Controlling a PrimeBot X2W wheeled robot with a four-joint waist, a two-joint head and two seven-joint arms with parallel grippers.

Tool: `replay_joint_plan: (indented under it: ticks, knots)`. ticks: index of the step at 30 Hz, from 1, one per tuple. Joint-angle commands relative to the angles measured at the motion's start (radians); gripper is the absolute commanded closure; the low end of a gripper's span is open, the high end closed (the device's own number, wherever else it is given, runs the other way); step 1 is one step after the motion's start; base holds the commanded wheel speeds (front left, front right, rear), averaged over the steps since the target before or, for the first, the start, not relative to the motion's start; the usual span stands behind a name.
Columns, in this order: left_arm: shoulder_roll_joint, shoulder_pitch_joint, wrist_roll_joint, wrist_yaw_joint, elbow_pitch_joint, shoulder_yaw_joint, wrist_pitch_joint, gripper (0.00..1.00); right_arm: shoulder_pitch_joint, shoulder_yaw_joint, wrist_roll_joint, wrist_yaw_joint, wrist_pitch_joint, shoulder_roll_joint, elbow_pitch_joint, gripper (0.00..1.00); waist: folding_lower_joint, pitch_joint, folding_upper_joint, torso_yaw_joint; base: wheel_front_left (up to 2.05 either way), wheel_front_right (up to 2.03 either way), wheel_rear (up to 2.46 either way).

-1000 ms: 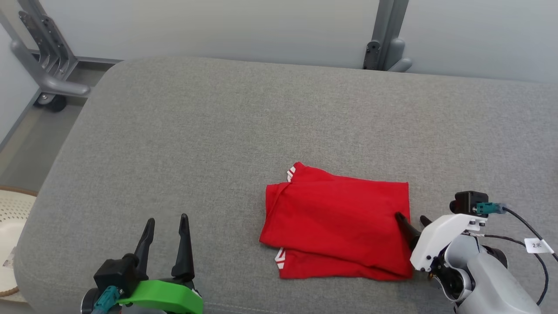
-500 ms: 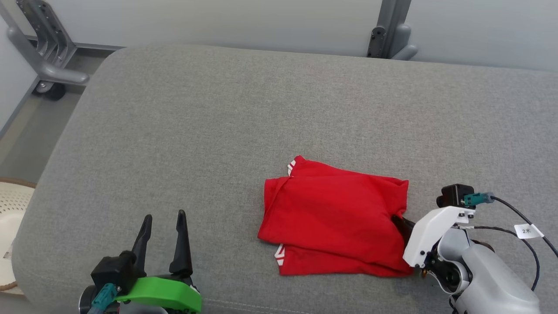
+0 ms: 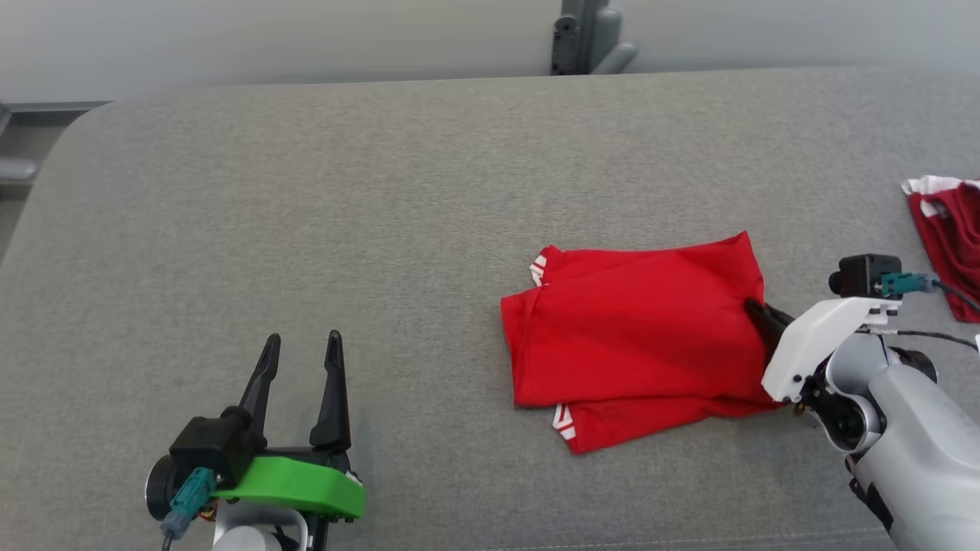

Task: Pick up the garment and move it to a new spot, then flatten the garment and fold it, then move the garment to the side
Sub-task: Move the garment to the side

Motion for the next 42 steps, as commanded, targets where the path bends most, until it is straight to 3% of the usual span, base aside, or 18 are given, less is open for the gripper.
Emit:
replay_joint_plan:
  ticks: [1, 10, 19, 24, 34, 42]
  knots:
    - [0.002, -0.016, 0.002, -0.003, -0.002, 0.001, -0.002, 0.00, -0.015, -0.003, -0.008, -0.001, -0.004, -0.009, 0.001, 1.00, 0.0000, 0.047, 0.0100, -0.102, 0.00, 0.00, 0.00]
    - [0.015, -0.079, 0.020, -0.014, 0.008, -0.010, -0.001, 0.00, -0.093, -0.036, -0.017, -0.001, -0.031, -0.045, 0.018, 1.00, 0.0000, 0.113, 0.0100, -0.307, 0.00, 0.00, 0.00]
    - [0.026, -0.114, 0.030, -0.018, 0.019, -0.023, 0.004, 0.00, -0.133, -0.046, -0.017, -0.001, -0.058, -0.043, 0.032, 1.00, 0.0000, 0.125, 0.0100, -0.398, 0.00, 0.00, 0.00]
    - [0.029, -0.119, 0.029, -0.017, 0.021, -0.029, 0.008, 0.00, -0.155, -0.038, -0.022, -0.001, -0.066, -0.034, 0.040, 1.00, 0.0000, 0.125, 0.0100, -0.402, 0.00, 0.00, 0.00]
    - [0.023, -0.116, 0.018, -0.010, 0.036, -0.032, 0.006, 0.00, -0.284, -0.029, -0.055, -0.001, -0.077, -0.047, 0.084, 1.00, 0.0000, 0.118, 0.0100, -0.332, 0.00, 0.00, 0.00]
    - [0.017, -0.104, 0.015, -0.012, 0.046, -0.042, 0.002, 0.00, -0.423, -0.073, -0.096, -0.001, -0.089, -0.099, 0.190, 1.00, 0.0000, 0.119, 0.0100, -0.277, 0.00, 0.00, 0.00]
